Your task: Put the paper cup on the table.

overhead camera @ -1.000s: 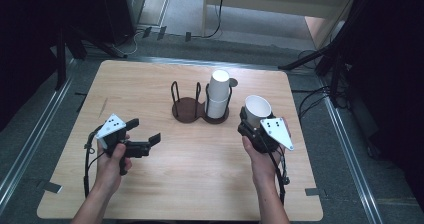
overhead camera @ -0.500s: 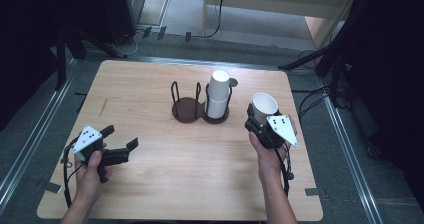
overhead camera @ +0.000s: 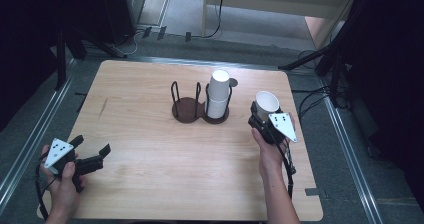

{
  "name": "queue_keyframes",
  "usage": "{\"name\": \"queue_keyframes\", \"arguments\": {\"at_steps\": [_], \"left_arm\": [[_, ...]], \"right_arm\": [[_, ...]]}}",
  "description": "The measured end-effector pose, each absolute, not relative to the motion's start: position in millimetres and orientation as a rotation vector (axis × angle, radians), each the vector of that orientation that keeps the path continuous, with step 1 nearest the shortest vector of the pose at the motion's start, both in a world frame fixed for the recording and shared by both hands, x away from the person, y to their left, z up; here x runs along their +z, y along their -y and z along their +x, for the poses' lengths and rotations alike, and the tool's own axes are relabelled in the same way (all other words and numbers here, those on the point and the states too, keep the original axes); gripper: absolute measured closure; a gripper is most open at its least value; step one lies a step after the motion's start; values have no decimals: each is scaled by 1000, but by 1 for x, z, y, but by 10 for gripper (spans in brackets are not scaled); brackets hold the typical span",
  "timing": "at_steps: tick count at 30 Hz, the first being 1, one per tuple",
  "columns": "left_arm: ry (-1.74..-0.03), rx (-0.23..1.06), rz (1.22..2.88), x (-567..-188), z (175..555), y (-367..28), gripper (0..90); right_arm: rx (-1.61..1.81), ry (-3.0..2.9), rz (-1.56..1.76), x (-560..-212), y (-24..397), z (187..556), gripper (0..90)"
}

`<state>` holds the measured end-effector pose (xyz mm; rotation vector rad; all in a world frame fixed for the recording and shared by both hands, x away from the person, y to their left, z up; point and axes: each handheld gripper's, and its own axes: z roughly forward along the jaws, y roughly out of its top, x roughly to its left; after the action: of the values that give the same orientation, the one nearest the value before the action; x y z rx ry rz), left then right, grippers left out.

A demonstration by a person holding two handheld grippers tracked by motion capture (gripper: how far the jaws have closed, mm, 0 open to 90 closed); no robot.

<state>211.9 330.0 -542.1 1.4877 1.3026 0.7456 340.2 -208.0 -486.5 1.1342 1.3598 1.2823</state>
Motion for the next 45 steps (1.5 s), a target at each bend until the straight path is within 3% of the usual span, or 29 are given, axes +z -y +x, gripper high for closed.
{"name": "queue_keyframes", "arguments": {"at_steps": [18, 45], "left_arm": [[-1289, 706, 1459, -548, 213, -338, 0], [-1276, 664, 1439, -548, 213, -342, 0]], "right_arm": [[1258, -1395, 1217, -524, 230, 381, 280], [1088, -1524, 1274, -540, 225, 410, 274]]}}
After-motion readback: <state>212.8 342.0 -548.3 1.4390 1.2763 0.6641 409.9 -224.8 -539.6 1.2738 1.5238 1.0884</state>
